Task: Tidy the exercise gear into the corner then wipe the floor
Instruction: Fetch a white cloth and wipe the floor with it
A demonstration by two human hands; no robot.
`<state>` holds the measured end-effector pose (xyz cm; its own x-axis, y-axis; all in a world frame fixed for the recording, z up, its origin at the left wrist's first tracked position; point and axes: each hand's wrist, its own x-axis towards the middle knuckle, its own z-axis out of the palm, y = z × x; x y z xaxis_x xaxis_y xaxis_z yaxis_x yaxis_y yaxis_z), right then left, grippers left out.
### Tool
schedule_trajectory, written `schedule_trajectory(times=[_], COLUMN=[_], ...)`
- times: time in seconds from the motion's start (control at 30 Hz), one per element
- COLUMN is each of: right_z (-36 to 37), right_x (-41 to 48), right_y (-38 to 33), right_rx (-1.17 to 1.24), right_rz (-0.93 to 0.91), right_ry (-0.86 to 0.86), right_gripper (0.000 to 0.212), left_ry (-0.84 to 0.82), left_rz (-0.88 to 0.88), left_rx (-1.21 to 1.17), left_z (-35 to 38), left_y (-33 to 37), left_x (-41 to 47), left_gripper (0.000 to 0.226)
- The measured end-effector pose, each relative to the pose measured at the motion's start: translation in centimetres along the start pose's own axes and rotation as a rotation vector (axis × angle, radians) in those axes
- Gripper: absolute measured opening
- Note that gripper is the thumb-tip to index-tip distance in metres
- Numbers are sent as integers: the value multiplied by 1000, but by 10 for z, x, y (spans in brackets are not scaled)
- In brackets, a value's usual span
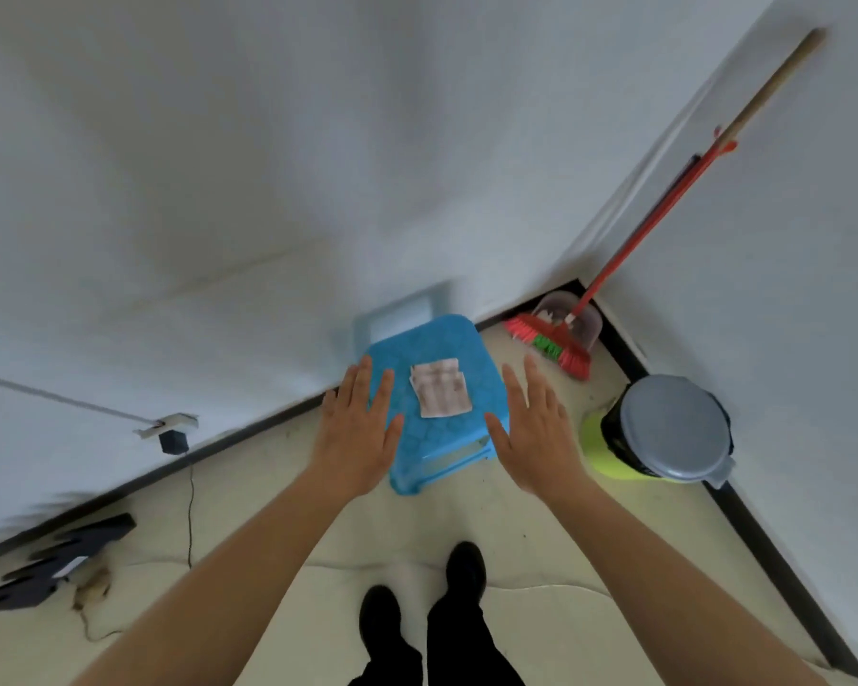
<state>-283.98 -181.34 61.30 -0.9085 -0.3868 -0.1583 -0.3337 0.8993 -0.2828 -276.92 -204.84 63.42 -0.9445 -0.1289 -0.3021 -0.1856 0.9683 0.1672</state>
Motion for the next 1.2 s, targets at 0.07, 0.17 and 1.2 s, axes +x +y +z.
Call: schedule_trajectory(times=[0.07,0.17,1.2], right_z=[50,117,166], right_x=[17,41,-29], right_y=[14,32,91], right_rx=[21,44,892], right_rz=[18,26,731], right_ry=[-91,-234,57], right_gripper=[72,71,16], left_ry=[-74,-235,-177], left_rz=[-12,9,56], left_rx=[-12,68,-17], left_z=[49,123,200], left_y=[-4,-12,38], left_x=[22,53,73], left_gripper=[65,64,59])
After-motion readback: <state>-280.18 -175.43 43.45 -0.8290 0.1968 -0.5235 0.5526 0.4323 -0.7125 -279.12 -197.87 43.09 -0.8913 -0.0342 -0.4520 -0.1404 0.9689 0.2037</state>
